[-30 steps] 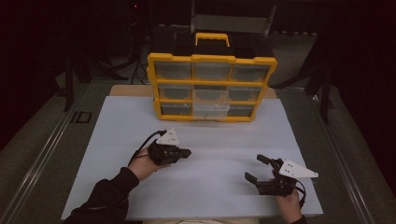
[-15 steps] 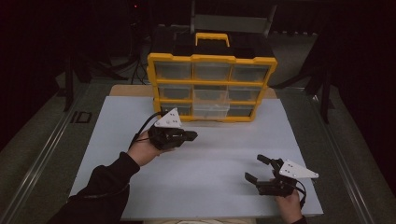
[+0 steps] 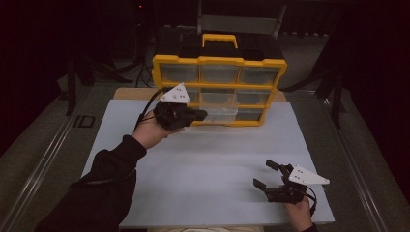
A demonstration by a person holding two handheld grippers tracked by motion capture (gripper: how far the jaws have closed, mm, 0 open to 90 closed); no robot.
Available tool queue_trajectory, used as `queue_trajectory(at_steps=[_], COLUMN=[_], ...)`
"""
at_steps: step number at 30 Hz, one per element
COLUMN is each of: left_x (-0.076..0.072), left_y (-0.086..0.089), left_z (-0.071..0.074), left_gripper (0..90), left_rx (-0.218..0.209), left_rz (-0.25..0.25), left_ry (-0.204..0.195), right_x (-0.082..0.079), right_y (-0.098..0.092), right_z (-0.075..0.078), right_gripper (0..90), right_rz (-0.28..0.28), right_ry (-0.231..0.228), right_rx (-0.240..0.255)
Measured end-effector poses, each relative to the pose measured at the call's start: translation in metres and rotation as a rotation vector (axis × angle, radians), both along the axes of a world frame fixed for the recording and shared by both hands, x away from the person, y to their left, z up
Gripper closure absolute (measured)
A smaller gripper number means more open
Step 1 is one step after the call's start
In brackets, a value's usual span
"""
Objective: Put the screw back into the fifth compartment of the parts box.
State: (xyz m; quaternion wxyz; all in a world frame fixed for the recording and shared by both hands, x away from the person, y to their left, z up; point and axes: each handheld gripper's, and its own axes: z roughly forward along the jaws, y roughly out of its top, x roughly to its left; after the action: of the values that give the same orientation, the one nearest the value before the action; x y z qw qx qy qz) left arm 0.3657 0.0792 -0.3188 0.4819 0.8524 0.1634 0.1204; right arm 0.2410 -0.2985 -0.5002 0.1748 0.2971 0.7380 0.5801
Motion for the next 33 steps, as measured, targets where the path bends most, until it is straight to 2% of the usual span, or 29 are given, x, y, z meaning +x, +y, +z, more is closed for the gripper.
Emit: queue_trajectory(at_steps=[6, 11, 19, 23, 26, 27, 28, 29, 33], left_x=[0.019, 0.035, 0.056, 0.065, 0.071, 0.072, 0.073, 0.072, 0.069], left_y=[-0.009, -0.018, -0.031, -0.037, -0.041, -0.042, -0.043, -0.043, -0.04], left_z=[0.007, 0.006, -0.01, -0.02, -0.026, -0.028, -0.028, -0.028, -0.024], left_gripper=[88.6, 88.5, 88.4, 88.4, 88.0, 85.0, 78.1, 77.4, 68.6], left_rx=[-0.014, -0.015, -0.023, -0.01, 0.016, 0.016, 0.013, 0.016, 0.002], left_rz=[0.028, 0.06, 0.125, 0.166, 0.194, 0.205, 0.206, 0.21, 0.221], left_ry=[0.006, 0.014, 0.048, 0.061, 0.082, 0.08, 0.086, 0.075, 0.077], right_x=[0.0, 0.0, 0.0, 0.0, 0.0, 0.0, 0.0, 0.0, -0.001], right_y=[0.0, 0.0, -0.001, -0.001, -0.001, -0.001, -0.002, -0.002, -0.003], right_z=[0.0, 0.0, 0.0, 0.0, 0.0, 0.0, 0.0, 0.0, 0.0], right_gripper=[13.9, 14.0, 13.9, 14.0, 14.0, 13.9, 13.9, 14.0, 14.0], right_rz=[0.0, 0.0, 0.001, 0.003, 0.002, 0.002, 0.002, 0.003, 0.0], right_ry=[0.0, 0.0, 0.001, 0.001, 0.001, 0.002, 0.002, 0.002, 0.001], right_rx=[-0.001, 0.002, 0.005, 0.005, 0.006, 0.007, 0.007, 0.007, 0.012])
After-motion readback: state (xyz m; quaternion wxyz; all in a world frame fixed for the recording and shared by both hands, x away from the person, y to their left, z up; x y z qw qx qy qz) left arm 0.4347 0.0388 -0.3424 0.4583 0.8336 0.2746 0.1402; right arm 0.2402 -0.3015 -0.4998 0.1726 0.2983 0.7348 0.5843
